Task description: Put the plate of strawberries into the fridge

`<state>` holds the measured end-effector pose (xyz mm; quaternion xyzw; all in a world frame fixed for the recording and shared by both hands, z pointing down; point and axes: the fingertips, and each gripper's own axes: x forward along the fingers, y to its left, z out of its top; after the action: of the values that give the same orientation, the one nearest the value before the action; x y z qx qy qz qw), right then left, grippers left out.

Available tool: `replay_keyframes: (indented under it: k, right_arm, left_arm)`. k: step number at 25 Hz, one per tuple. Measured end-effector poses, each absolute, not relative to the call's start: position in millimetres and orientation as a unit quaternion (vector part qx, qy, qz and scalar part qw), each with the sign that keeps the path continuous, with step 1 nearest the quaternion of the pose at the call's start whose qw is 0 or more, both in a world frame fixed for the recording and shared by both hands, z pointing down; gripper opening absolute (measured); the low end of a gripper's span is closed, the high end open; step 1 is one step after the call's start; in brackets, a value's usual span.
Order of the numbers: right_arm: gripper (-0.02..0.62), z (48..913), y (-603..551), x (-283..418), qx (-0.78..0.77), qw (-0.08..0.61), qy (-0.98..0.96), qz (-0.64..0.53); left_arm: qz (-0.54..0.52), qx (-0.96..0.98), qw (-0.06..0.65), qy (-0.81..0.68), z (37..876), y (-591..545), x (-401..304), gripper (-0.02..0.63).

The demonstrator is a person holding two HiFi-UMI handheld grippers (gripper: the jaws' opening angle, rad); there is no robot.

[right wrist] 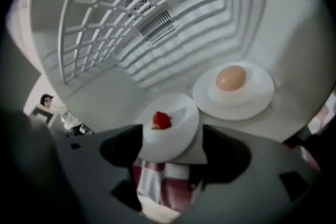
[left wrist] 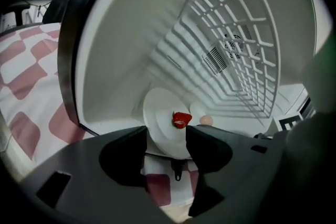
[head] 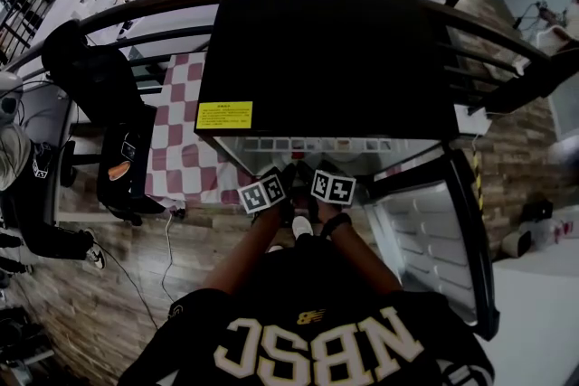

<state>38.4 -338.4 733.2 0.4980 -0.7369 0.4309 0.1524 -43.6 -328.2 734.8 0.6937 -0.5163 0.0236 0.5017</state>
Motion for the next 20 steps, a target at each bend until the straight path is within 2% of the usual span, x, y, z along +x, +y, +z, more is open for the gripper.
replay_keyframes:
  k: [6, 13, 20]
  right_arm:
    - [0.347, 725, -333, 48, 0.504, 0.198, -0.764, 0.352]
    - [0.347, 714, -326, 46, 0.499, 0.184, -0.789, 0.307]
    - [0.335, 686, -311, 47, 0.499, 0.212, -0.816, 0.203]
  left_arm:
    - [0.111, 0.727, 0.425, -0.528, 734, -320, -46, 0.232]
    - [0.173, 0.758, 0.334, -0.532, 723, -306, -48, 0.232]
    - [0.199, 0.794, 0.215, -0.532, 689, -289, -53, 0.22]
